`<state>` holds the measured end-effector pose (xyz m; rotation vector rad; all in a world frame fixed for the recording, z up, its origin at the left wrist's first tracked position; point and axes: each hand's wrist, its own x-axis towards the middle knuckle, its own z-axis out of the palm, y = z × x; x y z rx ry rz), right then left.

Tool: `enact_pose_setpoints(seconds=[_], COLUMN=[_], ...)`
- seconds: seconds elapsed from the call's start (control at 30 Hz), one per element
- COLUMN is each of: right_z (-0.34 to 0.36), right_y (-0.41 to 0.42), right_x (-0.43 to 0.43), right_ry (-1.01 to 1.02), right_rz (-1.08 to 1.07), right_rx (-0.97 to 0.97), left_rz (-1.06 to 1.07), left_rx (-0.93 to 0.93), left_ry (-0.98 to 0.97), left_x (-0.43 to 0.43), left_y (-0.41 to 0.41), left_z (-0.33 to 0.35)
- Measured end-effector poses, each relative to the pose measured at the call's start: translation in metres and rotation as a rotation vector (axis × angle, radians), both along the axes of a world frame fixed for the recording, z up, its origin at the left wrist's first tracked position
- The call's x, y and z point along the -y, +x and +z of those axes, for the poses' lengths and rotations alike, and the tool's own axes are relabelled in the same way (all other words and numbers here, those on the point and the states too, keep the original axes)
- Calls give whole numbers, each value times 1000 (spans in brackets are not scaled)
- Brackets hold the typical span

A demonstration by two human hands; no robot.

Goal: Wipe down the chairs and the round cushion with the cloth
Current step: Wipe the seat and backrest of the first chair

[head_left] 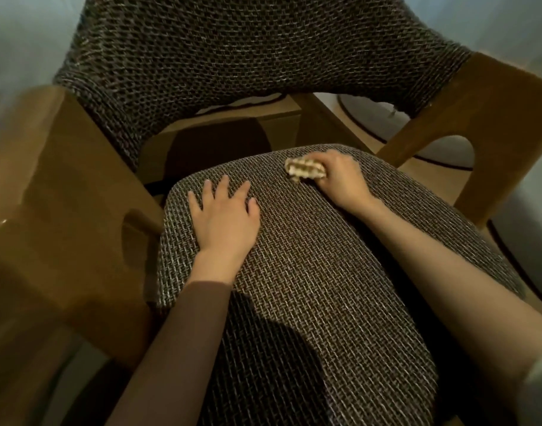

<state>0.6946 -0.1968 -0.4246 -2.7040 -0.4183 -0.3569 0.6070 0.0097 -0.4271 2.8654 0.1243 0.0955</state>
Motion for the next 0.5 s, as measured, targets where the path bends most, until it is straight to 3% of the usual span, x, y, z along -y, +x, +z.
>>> enact_pose_setpoints(seconds=[0.17,0.23,0.33,0.5], right_z=[-5,-2,-3,-8], right_y=[61,68,54,36], right_x=[-26,-49,-87,-93], right_ry=[-12,-14,26,60], right_rz=[-304,-224,64,267], right_rx=[9,-69,-145,-74], left_rz=[4,13,43,139], left_rx=[70,78,92,56], left_ry=[-28,-41,-48,-25], left_x=[-4,-4,-5,-6], left_y=[8,11,14,16], left_z=[-3,-3,-3,-4])
